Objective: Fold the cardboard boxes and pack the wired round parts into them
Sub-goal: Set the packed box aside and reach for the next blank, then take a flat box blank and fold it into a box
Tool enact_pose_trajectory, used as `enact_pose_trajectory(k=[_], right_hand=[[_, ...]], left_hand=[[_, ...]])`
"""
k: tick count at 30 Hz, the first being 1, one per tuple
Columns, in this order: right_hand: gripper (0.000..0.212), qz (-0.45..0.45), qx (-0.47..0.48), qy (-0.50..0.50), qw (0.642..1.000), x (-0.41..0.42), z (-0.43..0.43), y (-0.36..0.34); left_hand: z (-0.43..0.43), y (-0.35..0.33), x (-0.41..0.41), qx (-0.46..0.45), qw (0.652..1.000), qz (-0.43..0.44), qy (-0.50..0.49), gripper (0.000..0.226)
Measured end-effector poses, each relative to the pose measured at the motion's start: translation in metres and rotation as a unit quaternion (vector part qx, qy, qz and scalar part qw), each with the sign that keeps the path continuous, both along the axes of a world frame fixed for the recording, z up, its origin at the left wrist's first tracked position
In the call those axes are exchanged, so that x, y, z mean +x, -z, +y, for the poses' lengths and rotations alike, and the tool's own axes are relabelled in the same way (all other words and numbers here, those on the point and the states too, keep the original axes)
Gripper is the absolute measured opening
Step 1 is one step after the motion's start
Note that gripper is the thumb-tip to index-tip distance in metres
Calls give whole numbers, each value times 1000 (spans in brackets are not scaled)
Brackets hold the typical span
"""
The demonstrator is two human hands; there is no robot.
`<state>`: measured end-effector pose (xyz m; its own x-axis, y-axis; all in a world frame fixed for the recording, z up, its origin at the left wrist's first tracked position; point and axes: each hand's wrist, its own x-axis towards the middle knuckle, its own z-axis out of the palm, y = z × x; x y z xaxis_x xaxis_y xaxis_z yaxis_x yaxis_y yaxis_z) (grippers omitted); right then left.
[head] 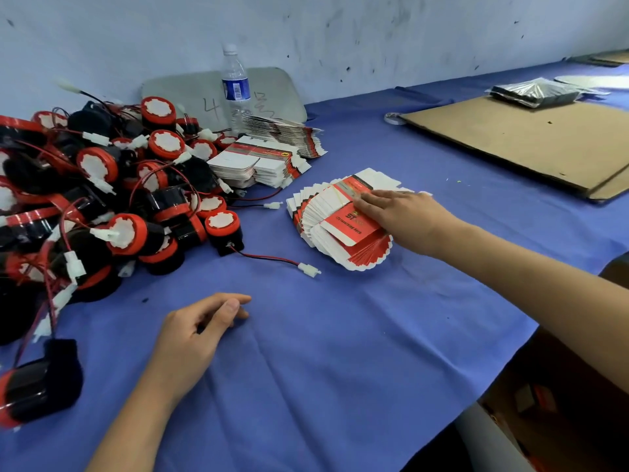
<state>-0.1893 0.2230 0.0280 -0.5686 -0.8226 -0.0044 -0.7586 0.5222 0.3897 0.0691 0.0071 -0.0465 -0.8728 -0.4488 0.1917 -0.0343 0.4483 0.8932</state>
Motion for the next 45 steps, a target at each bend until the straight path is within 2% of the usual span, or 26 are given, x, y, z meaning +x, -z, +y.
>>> enact_pose_trajectory(k=[5,9,10,12,14,16,18,19,22,25,27,29,31,35,39,41,43,44,45], right_hand=[[60,85,-56,73,992,-5,13,25],[60,101,-96,160,977,-27,28,16],[60,98,-135,157,973,-30,33,10],[53,97,-279,102,950,-25,37,-1],[45,37,-469,23,882,-6,24,-12],[35,-151,-621,-37,768,22,0,-21],[29,-392,-667,-62,630,56,-34,-23],[31,-482,-653,-64,581,69,-51,-19],[42,-619,-586,-26,522,96,-92,3],[46,-688,-557,29,465,106,-113,24],[46,-697,-556,32,451,107,-116,35],[44,-689,-569,19,449,105,-114,42],[44,-669,-577,3,469,105,-112,47],[62,-630,-608,-9,484,107,-108,47],[51,-682,-573,-47,453,118,-114,49],[54,-690,-541,-68,476,130,-117,48],[77,-676,-507,-117,523,140,-121,43],[85,-681,-493,-128,526,142,-122,42],[81,-701,-481,-134,510,141,-118,42]], left_hand=[[1,2,0,-3,1000,-7,-10,26],[1,2,-1,-11,1000,-17,-17,18],[1,2,-1,-17,999,-18,-21,16],[1,2,-2,-27,999,-13,-38,15],[1,2,-5,-20,997,6,-70,25],[1,-1,-7,23,993,53,-106,39],[1,-7,-6,70,983,114,-125,61],[2,-9,-5,83,979,139,-124,71],[5,-9,-4,139,969,169,-111,76],[3,-8,-3,139,967,167,-134,64],[2,-6,-4,122,968,165,-146,51],[6,-6,-5,99,973,146,-148,51],[10,-4,-7,81,978,120,-149,61],[14,-2,-8,57,981,89,-165,81],[28,-2,-13,23,995,28,-94,71],[34,-4,-14,17,998,11,-59,72],[35,-6,-13,8,999,15,-28,72],[35,-8,-12,-2,1000,16,-14,72],[36,-9,-11,-16,1000,18,0,74]])
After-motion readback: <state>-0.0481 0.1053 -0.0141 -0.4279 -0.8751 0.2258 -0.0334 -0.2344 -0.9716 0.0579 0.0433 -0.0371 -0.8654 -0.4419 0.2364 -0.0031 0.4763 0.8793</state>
